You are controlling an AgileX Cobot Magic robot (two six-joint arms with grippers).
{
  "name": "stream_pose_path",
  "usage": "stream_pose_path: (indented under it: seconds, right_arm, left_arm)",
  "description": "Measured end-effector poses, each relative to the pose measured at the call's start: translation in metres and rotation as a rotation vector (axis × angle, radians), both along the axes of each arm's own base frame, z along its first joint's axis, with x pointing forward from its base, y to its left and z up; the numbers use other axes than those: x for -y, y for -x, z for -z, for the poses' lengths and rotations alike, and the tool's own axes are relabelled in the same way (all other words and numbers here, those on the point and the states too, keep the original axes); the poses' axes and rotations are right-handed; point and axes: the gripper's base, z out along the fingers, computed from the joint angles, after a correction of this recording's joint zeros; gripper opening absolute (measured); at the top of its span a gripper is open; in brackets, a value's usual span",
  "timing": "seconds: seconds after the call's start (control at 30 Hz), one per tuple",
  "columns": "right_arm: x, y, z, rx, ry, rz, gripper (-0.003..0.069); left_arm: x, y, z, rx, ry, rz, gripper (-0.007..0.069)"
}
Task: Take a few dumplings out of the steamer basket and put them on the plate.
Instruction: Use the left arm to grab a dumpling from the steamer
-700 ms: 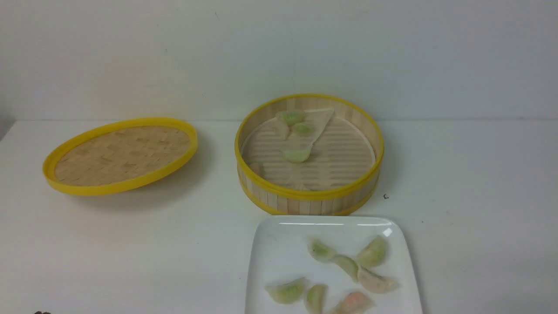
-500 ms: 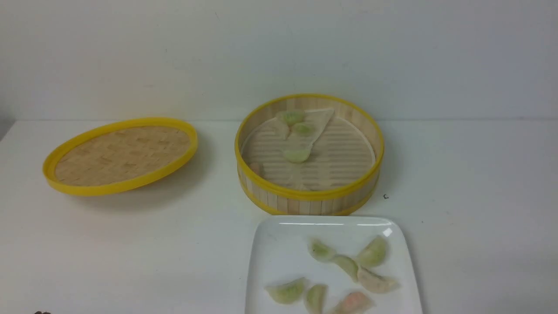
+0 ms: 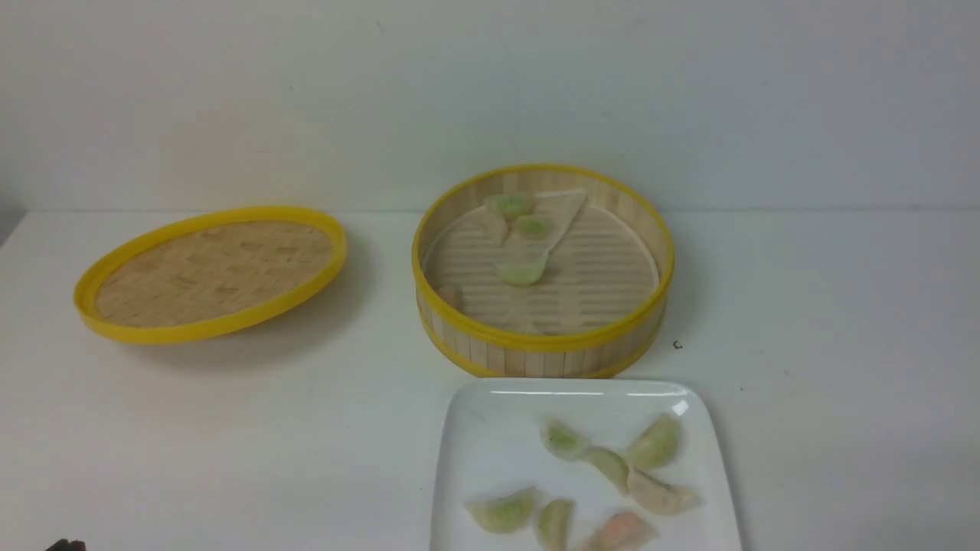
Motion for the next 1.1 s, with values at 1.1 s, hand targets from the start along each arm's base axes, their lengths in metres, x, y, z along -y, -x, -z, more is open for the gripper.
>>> stream_pose_path:
  seconds: [1.1]
  right_arm:
    - [-0.001,-0.002,-0.025,0.291,-0.659,0.023,-0.0015]
  left_arm:
    - [0.043,-0.097,-0.203,-0.458,0.2,0.283,-0.0006]
